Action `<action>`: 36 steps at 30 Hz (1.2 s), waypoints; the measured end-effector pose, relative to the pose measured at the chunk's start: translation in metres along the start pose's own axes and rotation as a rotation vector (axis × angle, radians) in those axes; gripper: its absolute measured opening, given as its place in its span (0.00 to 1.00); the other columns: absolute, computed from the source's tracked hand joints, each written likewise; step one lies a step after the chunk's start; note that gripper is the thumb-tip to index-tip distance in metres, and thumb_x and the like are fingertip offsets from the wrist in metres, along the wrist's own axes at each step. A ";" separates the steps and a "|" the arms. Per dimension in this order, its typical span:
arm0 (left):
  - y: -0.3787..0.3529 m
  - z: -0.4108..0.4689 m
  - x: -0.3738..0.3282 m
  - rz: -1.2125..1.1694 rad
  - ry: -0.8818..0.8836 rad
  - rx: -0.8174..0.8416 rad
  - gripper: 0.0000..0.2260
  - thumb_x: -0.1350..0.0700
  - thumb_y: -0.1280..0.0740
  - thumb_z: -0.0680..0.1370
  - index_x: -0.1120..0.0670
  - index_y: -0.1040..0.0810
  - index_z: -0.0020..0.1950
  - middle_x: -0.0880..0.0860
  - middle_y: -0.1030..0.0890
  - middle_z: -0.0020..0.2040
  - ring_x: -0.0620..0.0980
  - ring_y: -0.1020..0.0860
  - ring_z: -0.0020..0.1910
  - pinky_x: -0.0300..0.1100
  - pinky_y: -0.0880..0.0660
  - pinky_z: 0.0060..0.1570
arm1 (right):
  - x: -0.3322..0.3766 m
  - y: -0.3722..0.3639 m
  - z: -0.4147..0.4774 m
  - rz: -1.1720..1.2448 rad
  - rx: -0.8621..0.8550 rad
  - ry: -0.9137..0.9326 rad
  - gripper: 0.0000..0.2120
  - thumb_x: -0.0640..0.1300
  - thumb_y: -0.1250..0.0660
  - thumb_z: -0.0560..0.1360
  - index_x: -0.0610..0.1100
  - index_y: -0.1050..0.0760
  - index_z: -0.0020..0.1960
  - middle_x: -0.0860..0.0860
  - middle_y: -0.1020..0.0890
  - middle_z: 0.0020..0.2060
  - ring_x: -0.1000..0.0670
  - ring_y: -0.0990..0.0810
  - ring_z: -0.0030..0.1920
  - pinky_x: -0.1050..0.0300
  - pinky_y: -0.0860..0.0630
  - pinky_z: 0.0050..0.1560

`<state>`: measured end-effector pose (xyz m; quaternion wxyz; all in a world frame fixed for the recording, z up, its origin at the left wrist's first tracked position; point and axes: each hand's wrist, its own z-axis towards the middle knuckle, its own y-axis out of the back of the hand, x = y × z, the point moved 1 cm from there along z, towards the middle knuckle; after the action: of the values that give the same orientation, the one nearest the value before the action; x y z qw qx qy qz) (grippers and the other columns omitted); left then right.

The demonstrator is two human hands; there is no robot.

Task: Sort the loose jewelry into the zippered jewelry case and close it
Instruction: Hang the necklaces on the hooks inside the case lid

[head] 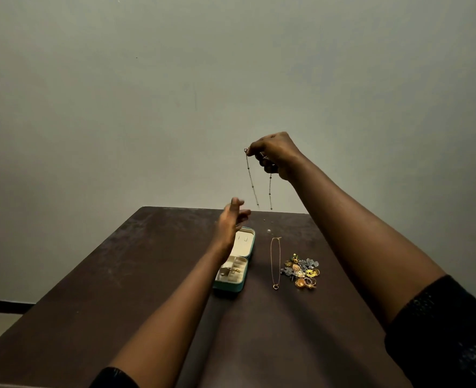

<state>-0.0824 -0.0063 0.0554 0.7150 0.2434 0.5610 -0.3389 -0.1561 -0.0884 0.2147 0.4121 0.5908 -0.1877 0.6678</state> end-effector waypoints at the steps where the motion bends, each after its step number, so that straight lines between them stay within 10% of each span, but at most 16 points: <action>1: -0.005 0.003 -0.006 -0.013 -0.029 0.012 0.20 0.45 0.47 0.81 0.55 0.31 0.66 0.53 0.23 0.56 0.49 0.24 0.57 0.42 0.30 0.55 | 0.000 0.000 0.001 -0.008 0.002 0.002 0.03 0.31 0.33 0.68 0.36 0.27 0.37 0.45 0.32 0.27 0.50 0.39 0.24 0.67 0.45 0.23; 11: -0.023 0.001 -0.003 0.069 -0.058 0.050 0.09 0.61 0.41 0.80 0.57 0.24 0.57 0.53 0.20 0.40 0.46 0.20 0.39 0.38 0.25 0.43 | -0.014 0.010 0.007 -0.103 -0.053 -0.008 0.07 0.37 0.30 0.67 0.34 0.20 0.43 0.46 0.31 0.31 0.51 0.44 0.25 0.63 0.46 0.25; 20: -0.014 -0.012 0.029 0.258 0.059 -0.024 0.08 0.67 0.35 0.75 0.64 0.21 0.54 0.56 0.20 0.42 0.35 0.22 0.27 0.34 0.22 0.38 | -0.041 0.027 0.016 -0.009 -0.160 -0.100 0.02 0.33 0.32 0.69 0.33 0.22 0.40 0.43 0.25 0.29 0.48 0.28 0.25 0.64 0.32 0.25; 24: -0.015 -0.020 0.031 0.361 0.067 -0.033 0.09 0.66 0.33 0.74 0.57 0.22 0.52 0.54 0.20 0.37 0.43 0.21 0.31 0.46 0.19 0.46 | -0.058 0.037 0.021 0.057 -0.264 -0.125 0.01 0.29 0.33 0.69 0.31 0.24 0.40 0.41 0.26 0.28 0.46 0.29 0.24 0.63 0.26 0.24; 31: -0.015 -0.026 0.030 0.675 -0.172 -0.024 0.09 0.65 0.32 0.71 0.57 0.21 0.50 0.52 0.20 0.49 0.50 0.23 0.47 0.34 0.32 0.43 | -0.100 0.056 0.038 -0.036 -0.321 -0.146 0.03 0.28 0.33 0.70 0.33 0.22 0.38 0.40 0.23 0.31 0.44 0.24 0.28 0.52 0.19 0.36; 36: -0.015 -0.027 0.040 0.758 0.030 0.061 0.10 0.62 0.34 0.74 0.56 0.16 0.52 0.56 0.16 0.49 0.51 0.20 0.50 0.35 0.29 0.49 | -0.131 0.059 0.050 -0.180 -0.276 -0.166 0.05 0.29 0.31 0.69 0.36 0.21 0.38 0.42 0.20 0.32 0.46 0.23 0.29 0.53 0.20 0.36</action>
<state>-0.1056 -0.0048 0.0104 0.7736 0.4598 0.4314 -0.0635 -0.1750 -0.2032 0.1166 0.5305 0.5962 -0.2572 0.5449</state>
